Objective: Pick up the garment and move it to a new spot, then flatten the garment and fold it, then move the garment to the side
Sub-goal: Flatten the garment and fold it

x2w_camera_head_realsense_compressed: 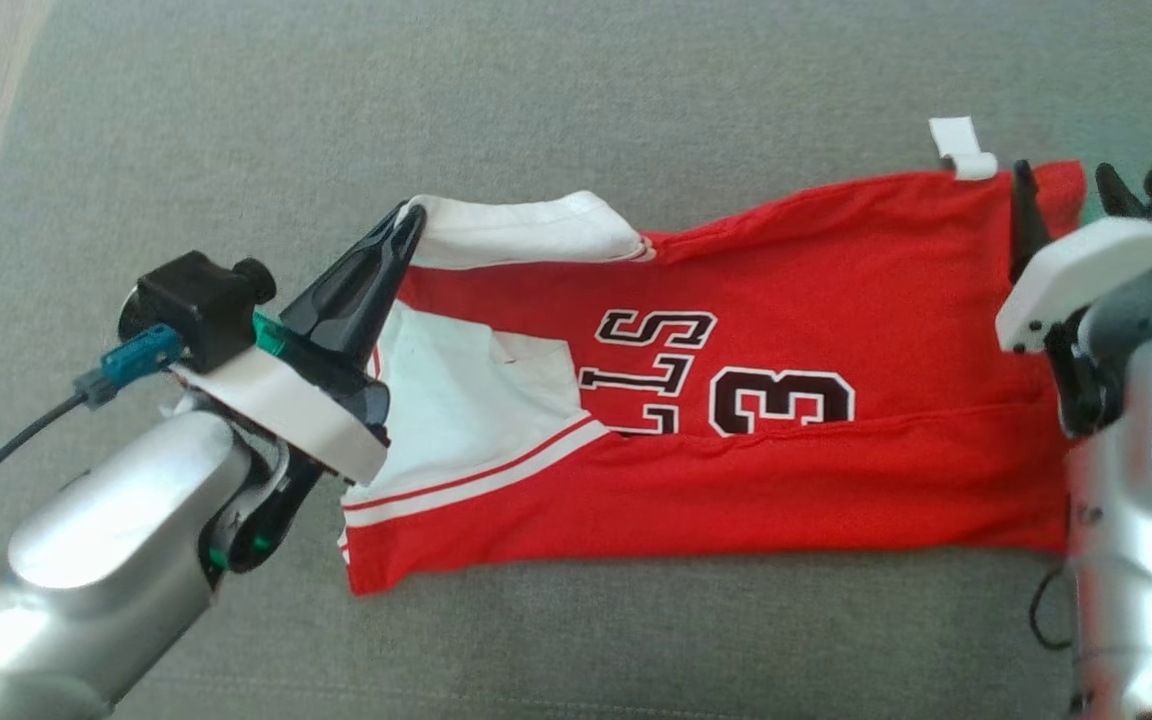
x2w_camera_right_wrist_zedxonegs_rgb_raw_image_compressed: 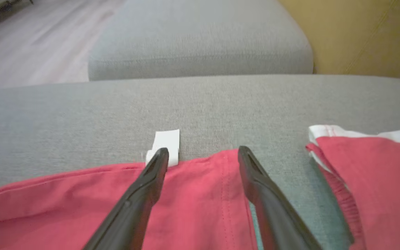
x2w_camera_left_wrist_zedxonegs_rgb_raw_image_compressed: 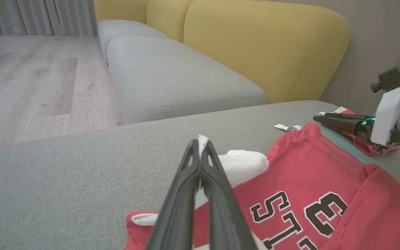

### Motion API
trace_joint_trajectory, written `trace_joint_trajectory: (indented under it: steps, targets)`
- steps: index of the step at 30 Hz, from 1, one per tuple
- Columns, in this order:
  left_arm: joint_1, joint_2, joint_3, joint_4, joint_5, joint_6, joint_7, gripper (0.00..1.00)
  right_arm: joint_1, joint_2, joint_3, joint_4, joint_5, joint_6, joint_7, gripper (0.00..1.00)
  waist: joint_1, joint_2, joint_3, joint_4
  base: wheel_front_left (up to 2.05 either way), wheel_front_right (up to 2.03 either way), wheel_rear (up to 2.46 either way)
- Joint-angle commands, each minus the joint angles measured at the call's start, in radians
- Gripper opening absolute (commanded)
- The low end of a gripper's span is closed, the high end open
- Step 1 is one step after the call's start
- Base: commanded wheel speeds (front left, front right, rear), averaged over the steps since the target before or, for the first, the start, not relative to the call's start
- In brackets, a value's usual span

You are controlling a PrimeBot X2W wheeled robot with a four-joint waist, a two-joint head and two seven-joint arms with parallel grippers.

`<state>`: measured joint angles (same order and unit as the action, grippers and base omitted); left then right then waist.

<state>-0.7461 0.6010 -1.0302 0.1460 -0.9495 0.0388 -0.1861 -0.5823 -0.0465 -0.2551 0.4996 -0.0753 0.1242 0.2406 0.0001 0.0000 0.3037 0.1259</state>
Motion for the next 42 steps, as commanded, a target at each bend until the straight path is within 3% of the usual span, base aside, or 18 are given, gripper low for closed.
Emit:
trace_joint_trajectory:
  steps: [1, 8, 17, 18, 19, 26, 32, 42]
  targets:
    - [-0.024, 0.051, 0.049, -0.038, -0.001, 0.01, -0.001, 0.0, -0.051, -0.004, 0.005, -0.003, -0.03, 0.007, 0.007, 1.0, -0.0001, 0.0, 0.014, 0.01, 0.0, 0.0, 0.0]
    - [-0.03, 0.062, 0.045, -0.102, 0.008, 0.025, 0.015, 0.0, -0.166, -0.004, -0.125, 0.154, -0.183, 0.007, 0.018, 1.0, -0.0001, 0.0, 0.053, 0.034, 0.0, 0.0, 0.0]
    - [-0.057, 0.069, 0.06, -0.11, 0.004, 0.025, 0.018, 0.0, -0.249, -0.004, -0.19, 0.282, -0.312, 0.007, 0.012, 1.0, -0.0001, 0.0, 0.087, 0.038, 0.0, 0.0, 0.0]
    - [-0.06, 0.07, 0.06, -0.109, 0.004, 0.025, 0.02, 0.0, -0.256, -0.004, -0.195, 0.297, -0.326, 0.007, 0.016, 0.79, -0.0001, 0.0, 0.089, 0.036, 0.0, 0.0, 0.0]
    - [-0.063, 0.071, 0.061, -0.107, 0.004, 0.024, 0.021, 0.0, -0.263, -0.004, -0.199, 0.31, -0.344, 0.007, 0.02, 0.0, -0.0001, 0.0, 0.089, 0.034, 0.0, 0.0, 0.0]
    - [-0.093, 0.093, 0.091, -0.056, -0.009, 0.027, 0.024, 0.0, -0.334, -0.006, -0.201, 0.378, -0.372, 0.007, -0.039, 0.0, -0.0001, 0.0, 0.069, -0.001, 0.0, 0.0, 0.0]
    - [-0.162, 0.099, 0.152, 0.078, -0.044, 0.014, 0.015, 0.0, -0.439, -0.005, -0.127, 0.439, -0.295, 0.007, -0.135, 0.0, -0.0001, 0.0, 0.053, -0.048, 0.0, 0.0, 0.0]
    - [-0.402, 0.023, 0.182, 0.374, 0.03, -0.053, -0.03, 0.0, -0.6, -0.004, 0.015, 0.491, -0.105, 0.007, -0.26, 0.0, -0.0001, 0.0, 0.097, -0.102, 0.0, 0.0, 0.0]
